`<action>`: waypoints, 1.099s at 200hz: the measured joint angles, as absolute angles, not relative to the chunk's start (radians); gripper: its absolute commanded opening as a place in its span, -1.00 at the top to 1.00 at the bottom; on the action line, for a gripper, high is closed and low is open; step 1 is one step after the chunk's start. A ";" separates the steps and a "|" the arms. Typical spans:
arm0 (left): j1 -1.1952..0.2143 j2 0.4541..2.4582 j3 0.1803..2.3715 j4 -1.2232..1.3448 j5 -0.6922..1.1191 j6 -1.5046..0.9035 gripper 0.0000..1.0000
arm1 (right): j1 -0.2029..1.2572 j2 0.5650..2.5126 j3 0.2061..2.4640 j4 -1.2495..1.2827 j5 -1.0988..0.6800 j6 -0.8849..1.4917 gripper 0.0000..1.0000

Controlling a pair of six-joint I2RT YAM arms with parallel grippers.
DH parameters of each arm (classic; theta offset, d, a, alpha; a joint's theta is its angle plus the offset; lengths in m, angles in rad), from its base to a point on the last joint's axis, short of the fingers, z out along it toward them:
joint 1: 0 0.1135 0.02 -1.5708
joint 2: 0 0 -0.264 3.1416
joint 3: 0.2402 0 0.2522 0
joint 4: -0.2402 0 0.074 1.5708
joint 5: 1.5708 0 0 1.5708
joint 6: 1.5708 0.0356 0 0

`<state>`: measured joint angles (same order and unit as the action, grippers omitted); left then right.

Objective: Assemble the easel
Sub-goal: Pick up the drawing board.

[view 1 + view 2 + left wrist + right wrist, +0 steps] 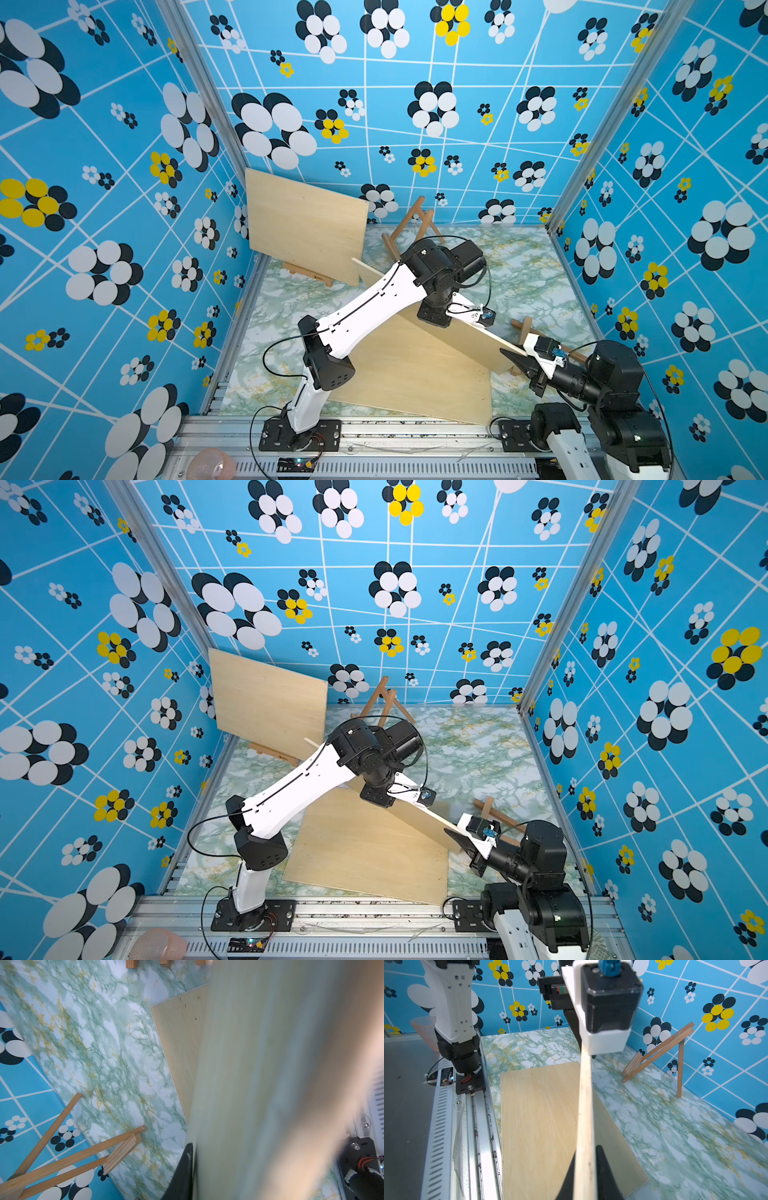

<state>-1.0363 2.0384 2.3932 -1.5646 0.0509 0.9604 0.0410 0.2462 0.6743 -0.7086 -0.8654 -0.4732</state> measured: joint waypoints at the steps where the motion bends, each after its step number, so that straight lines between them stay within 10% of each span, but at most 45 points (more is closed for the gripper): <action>1: -1.037 2.039 2.394 -1.564 0.052 0.961 1.00 | 0.041 0.246 0.670 -0.699 -0.871 -0.469 0.54; 77: -1.022 2.057 2.413 -1.542 0.124 0.965 1.00 | 0.042 0.157 0.528 -0.376 -0.957 -0.193 0.10; 105: -1.008 2.058 2.418 -1.551 0.130 0.972 1.00 | 0.041 0.210 0.534 -0.356 -0.981 -0.195 0.36; 129: -1.007 2.058 2.420 -1.566 0.134 0.990 1.00 | 0.038 0.227 0.533 -0.337 -0.971 -0.196 1.00; 169: -0.999 2.061 2.434 -1.587 0.154 0.994 1.00 | 0.039 0.235 0.539 -0.335 -0.992 -0.265 1.00; 220: -0.995 2.065 2.447 -1.523 0.159 0.884 -0.36 | 0.039 0.236 0.564 -0.382 -0.973 -0.252 1.00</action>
